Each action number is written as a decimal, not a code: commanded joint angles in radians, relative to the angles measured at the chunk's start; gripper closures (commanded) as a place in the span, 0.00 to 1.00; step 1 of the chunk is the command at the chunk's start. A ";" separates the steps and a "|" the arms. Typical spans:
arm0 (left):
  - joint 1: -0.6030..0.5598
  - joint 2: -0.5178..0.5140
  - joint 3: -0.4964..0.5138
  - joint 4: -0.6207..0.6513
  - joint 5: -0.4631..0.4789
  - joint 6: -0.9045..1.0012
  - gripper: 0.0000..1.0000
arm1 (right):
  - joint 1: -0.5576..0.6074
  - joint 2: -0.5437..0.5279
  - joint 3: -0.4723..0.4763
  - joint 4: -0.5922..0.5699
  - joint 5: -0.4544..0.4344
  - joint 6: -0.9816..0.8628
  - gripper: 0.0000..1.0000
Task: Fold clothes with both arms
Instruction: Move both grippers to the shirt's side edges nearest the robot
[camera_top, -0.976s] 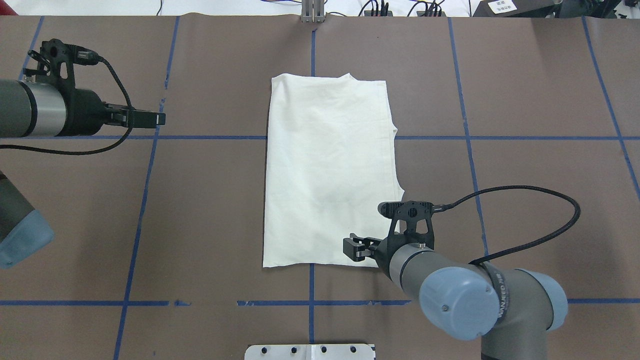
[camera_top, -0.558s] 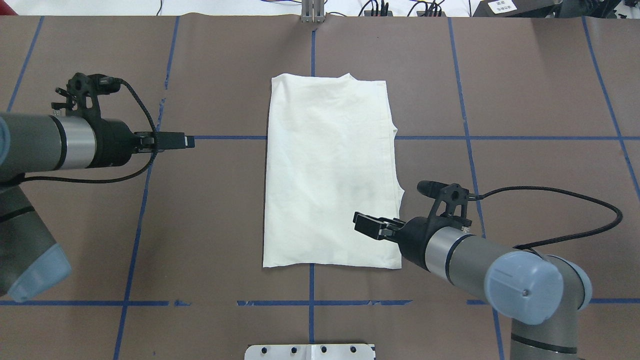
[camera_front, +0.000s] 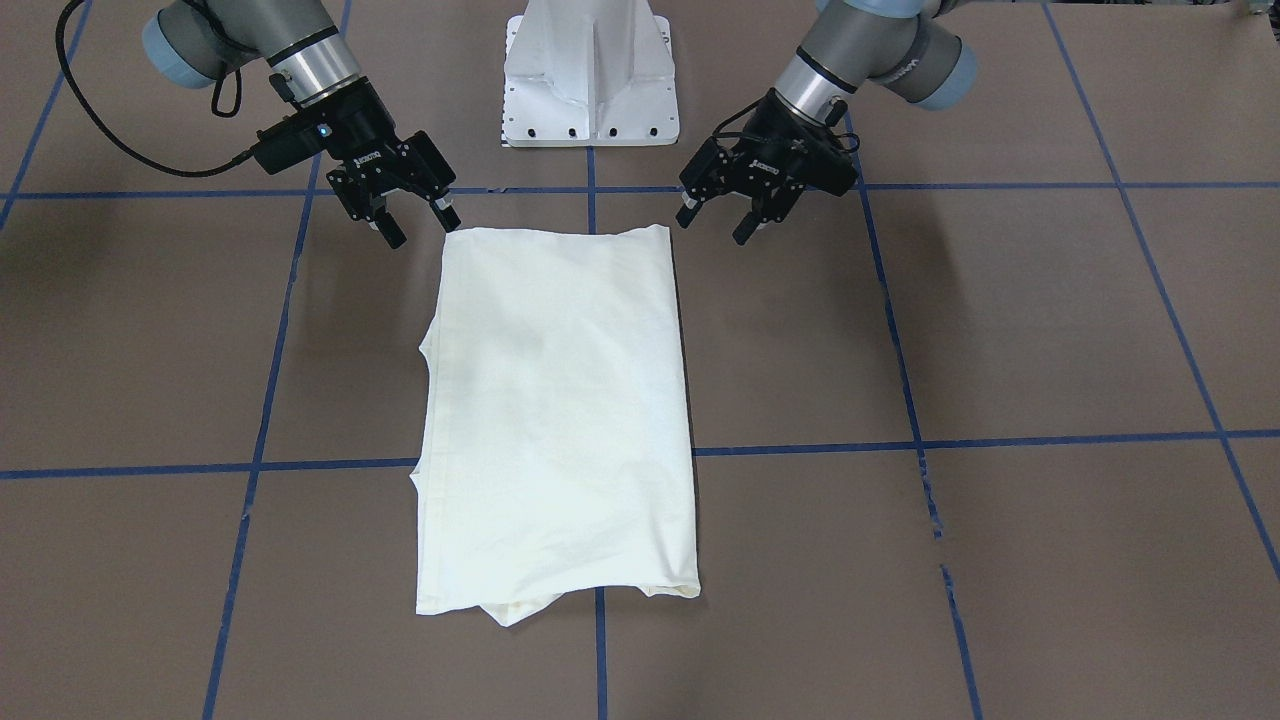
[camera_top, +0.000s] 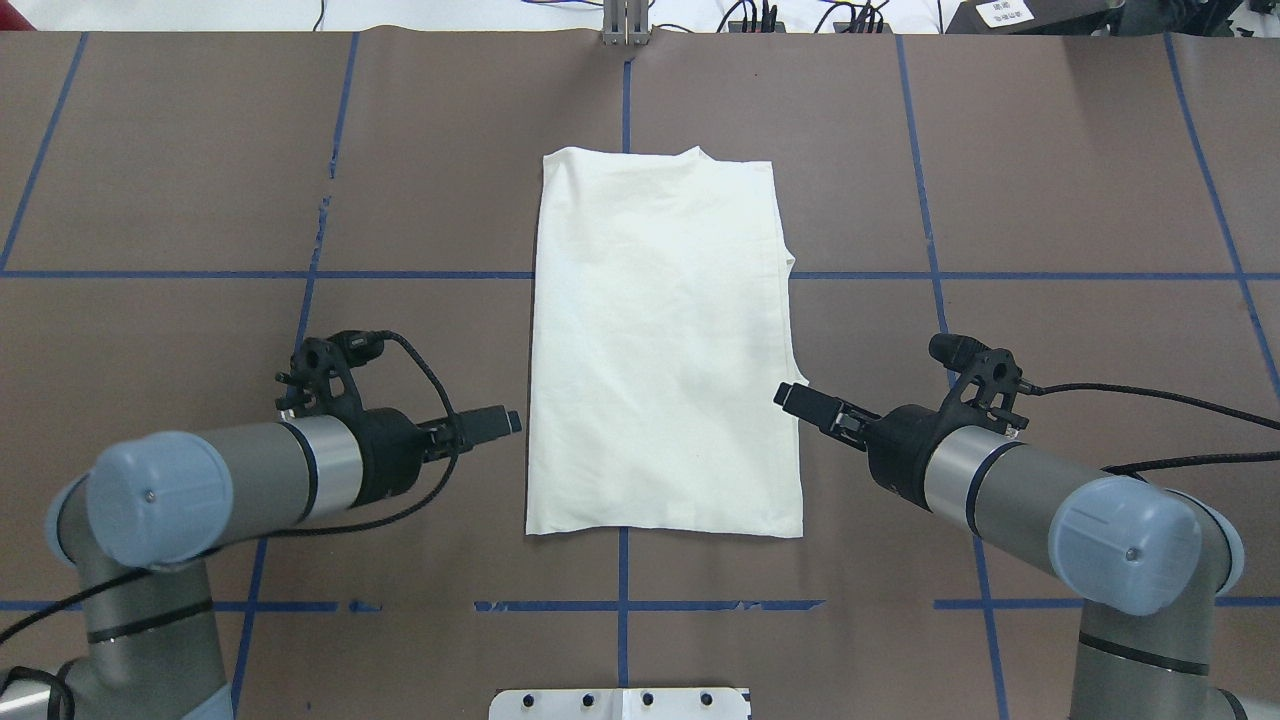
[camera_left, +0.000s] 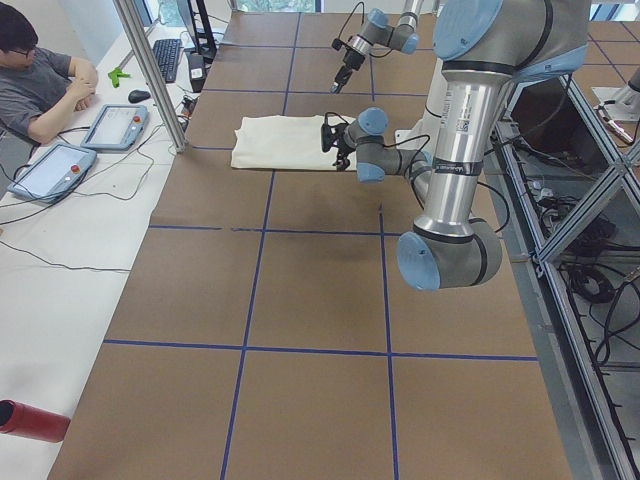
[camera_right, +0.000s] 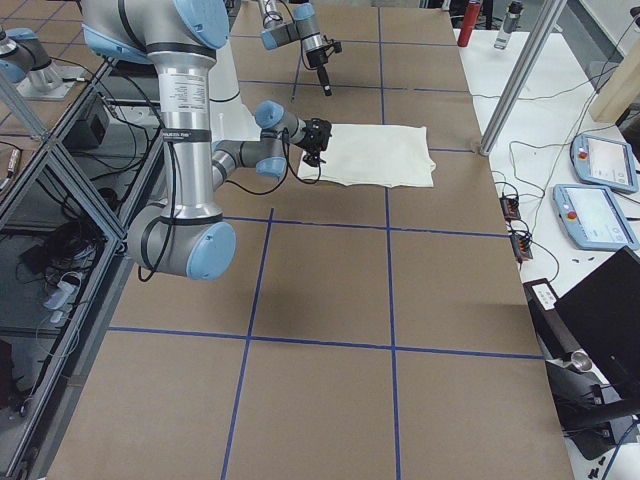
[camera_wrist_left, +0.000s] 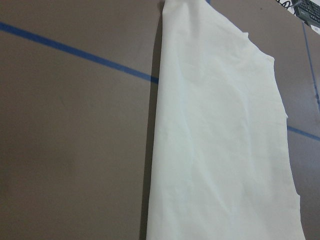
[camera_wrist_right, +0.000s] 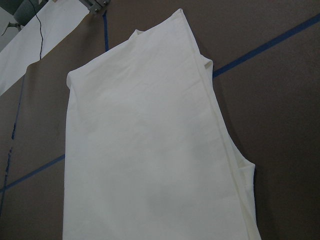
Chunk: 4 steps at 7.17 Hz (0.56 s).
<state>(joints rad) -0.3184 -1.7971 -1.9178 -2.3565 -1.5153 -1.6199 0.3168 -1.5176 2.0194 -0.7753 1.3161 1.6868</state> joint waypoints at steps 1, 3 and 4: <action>0.128 -0.030 0.066 0.003 0.098 -0.133 0.31 | 0.004 -0.003 -0.013 0.002 0.000 0.007 0.00; 0.130 -0.089 0.149 0.003 0.099 -0.167 0.32 | 0.004 -0.003 -0.014 0.004 0.000 0.011 0.00; 0.127 -0.093 0.139 0.000 0.096 -0.172 0.36 | 0.002 -0.003 -0.013 0.004 -0.002 0.011 0.00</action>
<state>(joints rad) -0.1921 -1.8746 -1.7906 -2.3539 -1.4188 -1.7753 0.3203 -1.5202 2.0061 -0.7718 1.3158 1.6971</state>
